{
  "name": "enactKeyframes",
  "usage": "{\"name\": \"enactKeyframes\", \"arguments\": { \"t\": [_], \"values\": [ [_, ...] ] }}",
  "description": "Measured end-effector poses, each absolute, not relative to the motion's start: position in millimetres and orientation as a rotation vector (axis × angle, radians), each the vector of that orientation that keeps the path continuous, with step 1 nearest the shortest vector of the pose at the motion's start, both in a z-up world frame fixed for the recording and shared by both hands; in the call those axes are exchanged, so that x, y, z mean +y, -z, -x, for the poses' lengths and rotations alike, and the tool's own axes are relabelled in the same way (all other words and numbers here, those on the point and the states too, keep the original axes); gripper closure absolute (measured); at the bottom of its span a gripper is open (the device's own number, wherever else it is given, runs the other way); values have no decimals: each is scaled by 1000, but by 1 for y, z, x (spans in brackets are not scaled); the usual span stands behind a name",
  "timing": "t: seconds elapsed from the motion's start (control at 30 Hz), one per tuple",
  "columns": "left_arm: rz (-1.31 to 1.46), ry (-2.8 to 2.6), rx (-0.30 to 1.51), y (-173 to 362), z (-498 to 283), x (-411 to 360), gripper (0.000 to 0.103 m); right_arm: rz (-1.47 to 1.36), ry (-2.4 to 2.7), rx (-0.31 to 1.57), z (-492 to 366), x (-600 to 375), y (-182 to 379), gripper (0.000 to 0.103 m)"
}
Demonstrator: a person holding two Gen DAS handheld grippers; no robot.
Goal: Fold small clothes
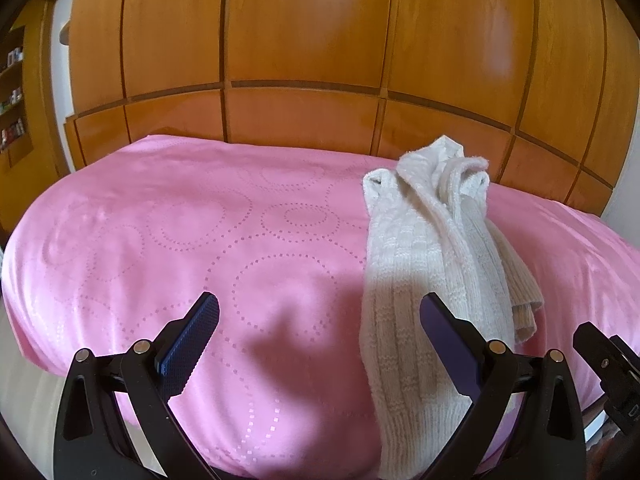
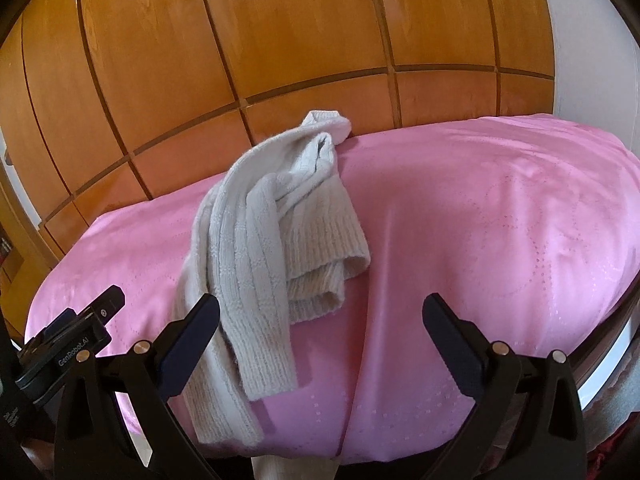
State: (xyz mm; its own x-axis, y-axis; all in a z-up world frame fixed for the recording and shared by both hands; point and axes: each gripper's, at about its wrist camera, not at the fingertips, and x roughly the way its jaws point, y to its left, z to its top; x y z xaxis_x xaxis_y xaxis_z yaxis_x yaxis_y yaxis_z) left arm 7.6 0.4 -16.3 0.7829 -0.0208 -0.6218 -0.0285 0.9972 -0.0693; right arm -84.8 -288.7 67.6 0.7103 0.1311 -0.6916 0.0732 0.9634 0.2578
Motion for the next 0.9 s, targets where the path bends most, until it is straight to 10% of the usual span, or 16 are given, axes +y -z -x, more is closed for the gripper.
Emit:
{"name": "enactKeyframes", "arguments": {
  "t": [0.9],
  "values": [
    [61,54,690,19,-12,-6,3,-257,-9,732,66,-299,-82,2]
  ]
}}
